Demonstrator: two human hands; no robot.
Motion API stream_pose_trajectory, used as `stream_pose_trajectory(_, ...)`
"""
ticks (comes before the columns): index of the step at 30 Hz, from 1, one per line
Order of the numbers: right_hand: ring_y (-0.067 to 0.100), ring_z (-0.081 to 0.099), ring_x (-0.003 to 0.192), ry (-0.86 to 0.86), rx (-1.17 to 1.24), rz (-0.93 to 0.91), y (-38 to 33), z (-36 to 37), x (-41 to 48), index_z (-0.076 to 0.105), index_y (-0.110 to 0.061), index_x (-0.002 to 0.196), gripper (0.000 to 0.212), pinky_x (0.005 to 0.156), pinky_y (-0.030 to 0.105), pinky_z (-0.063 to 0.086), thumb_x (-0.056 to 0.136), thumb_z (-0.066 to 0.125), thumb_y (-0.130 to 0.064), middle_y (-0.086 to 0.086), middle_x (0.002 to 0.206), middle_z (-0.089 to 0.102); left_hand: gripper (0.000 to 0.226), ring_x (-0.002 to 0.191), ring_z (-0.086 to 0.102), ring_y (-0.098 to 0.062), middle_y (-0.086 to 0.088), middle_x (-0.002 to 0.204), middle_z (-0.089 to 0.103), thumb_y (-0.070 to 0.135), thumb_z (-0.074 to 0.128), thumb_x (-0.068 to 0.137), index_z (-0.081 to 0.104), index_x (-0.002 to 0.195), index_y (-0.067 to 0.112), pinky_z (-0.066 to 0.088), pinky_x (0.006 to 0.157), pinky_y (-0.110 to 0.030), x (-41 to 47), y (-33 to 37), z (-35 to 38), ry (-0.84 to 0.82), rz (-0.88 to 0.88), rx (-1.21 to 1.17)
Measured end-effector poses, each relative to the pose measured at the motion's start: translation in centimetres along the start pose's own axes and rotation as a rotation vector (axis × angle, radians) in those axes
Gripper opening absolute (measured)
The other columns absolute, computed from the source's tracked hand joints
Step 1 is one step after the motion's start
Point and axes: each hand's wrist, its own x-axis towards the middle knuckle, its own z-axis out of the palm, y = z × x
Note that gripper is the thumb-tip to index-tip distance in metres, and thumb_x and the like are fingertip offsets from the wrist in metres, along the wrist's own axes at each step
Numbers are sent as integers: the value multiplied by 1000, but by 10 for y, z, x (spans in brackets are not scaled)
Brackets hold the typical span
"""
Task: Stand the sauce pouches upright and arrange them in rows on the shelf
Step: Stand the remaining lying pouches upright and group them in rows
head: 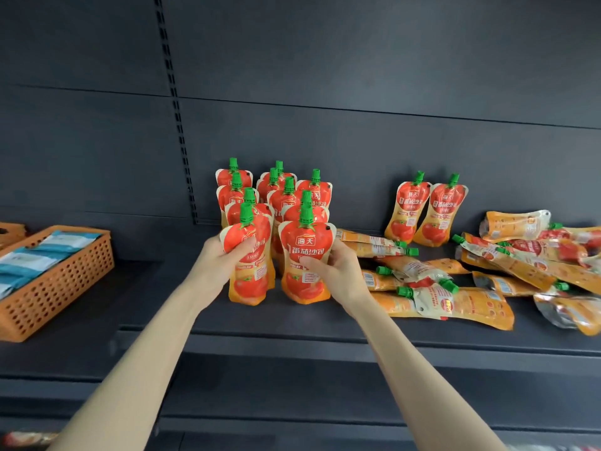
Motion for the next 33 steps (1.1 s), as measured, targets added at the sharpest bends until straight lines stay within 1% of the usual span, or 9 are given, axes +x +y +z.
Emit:
stream_pose_trajectory(3,14,63,107,18,-13,11,10,6,6,53,-14,123,45,89,33,54,82,70,-13,1,116,66,21,96,66,-9,5,104,70,17,63,85,63,106,22,50,81,-27,11,-2,-11,-44,10,4)
stream_pose_trajectory(8,7,58,104,24,-156,-1,21,7,-1,47,-19,121,49,75,11,48,80,73,-16,-5,116,61,43,100,64,-9,5,107,69,14,76,73,60,111,25,51,87,-31,11,-23,-21,-126,-47,129)
stream_pose_trajectory(12,2,58,97,19,-191,-8,25,8,-3,46,-18,119,45,69,7,48,81,71,-14,-5,115,62,42,102,62,-10,8,108,66,11,75,74,57,108,30,52,85,-31,3,-47,-23,-39,-21,151)
stream_pose_trajectory(16,5,58,102,50,-222,-26,28,13,-2,47,-19,119,42,76,10,49,83,69,-16,-4,117,62,48,102,61,-6,10,110,64,8,72,77,52,115,29,51,79,-19,6,-50,-28,-23,48,130)
stream_pose_trajectory(21,13,58,111,85,-258,-4,33,17,-5,47,-16,120,43,89,31,53,84,68,-19,0,121,62,44,98,62,1,13,109,62,9,69,80,49,113,29,53,79,-19,4,-56,-25,1,87,137)
stream_pose_trajectory(25,13,58,112,72,-277,21,29,16,-5,45,-15,122,45,91,31,53,84,68,-21,0,122,61,52,107,58,-10,6,118,60,20,71,79,44,124,19,51,91,-33,2,-64,-23,51,64,222)
stream_pose_trajectory(28,10,57,109,86,-313,21,27,9,-13,45,-17,122,47,89,26,51,83,69,-27,-3,120,60,62,111,51,-7,8,122,52,26,75,76,42,129,20,42,86,-19,-9,-66,-18,214,148,319)
stream_pose_trajectory(31,8,55,101,134,-398,-33,23,-6,-24,54,-19,110,27,81,14,46,86,65,-25,-6,108,61,51,109,49,-7,6,119,50,23,73,78,49,123,17,41,90,-23,-29,-64,-10,370,288,386)
stream_pose_trajectory(33,8,56,95,162,-438,-51,18,-21,-29,60,-19,102,15,78,17,47,88,63,-20,-7,100,61,32,100,56,-6,7,107,58,18,69,81,56,110,20,48,85,-22,-40,-58,-2,346,367,359)
